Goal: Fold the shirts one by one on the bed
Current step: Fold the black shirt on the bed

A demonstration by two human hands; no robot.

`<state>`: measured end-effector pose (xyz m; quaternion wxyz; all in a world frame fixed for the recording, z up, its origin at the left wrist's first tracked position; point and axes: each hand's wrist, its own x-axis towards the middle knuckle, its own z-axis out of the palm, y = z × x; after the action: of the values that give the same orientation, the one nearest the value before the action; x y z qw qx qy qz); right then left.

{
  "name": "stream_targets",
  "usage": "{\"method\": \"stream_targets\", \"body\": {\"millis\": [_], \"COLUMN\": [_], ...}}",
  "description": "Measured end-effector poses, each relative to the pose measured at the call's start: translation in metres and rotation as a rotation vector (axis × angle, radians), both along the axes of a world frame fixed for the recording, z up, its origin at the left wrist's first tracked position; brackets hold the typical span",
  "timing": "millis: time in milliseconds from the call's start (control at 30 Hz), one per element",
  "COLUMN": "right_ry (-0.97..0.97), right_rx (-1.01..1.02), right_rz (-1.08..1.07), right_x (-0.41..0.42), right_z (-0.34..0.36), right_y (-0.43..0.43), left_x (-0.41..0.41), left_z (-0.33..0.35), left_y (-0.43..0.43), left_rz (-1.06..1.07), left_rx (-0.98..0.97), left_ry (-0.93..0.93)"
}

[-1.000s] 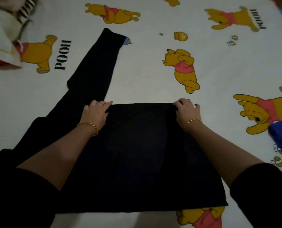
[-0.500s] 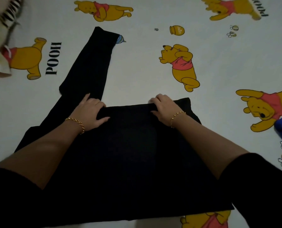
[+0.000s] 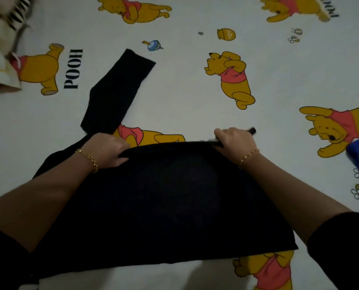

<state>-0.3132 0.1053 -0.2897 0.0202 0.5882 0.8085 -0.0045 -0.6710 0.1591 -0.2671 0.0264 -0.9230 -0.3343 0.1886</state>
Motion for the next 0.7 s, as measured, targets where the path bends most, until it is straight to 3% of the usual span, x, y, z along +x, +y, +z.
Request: {"method": "stream_targets", "body": {"millis": [67, 133, 333, 533, 700], "right_ry": [0.009, 0.014, 0.030, -0.020, 0.107], "right_rx": [0.034, 0.035, -0.084, -0.457, -0.463], "right_rz": [-0.005, -0.015, -0.092, -0.079, -0.089], "right_x": [0.009, 0.015, 0.009, -0.002, -0.009], "right_z": [0.002, -0.001, -0.008, 0.006, 0.019], "right_y": [-0.030, -0.060, -0.134, -0.181, -0.168], "left_x": [-0.013, -0.021, -0.025, -0.032, -0.005], "left_z": [-0.001, -0.003, -0.008, -0.020, -0.008], "left_y": [-0.017, -0.039, -0.112, -0.176, -0.165], "left_rz": [-0.001, 0.013, 0.054, 0.146, 0.217], "left_rx": [0.025, 0.026, -0.035, -0.107, 0.040], "left_ry": [-0.198, -0.275, -0.276, -0.298, -0.408]}}
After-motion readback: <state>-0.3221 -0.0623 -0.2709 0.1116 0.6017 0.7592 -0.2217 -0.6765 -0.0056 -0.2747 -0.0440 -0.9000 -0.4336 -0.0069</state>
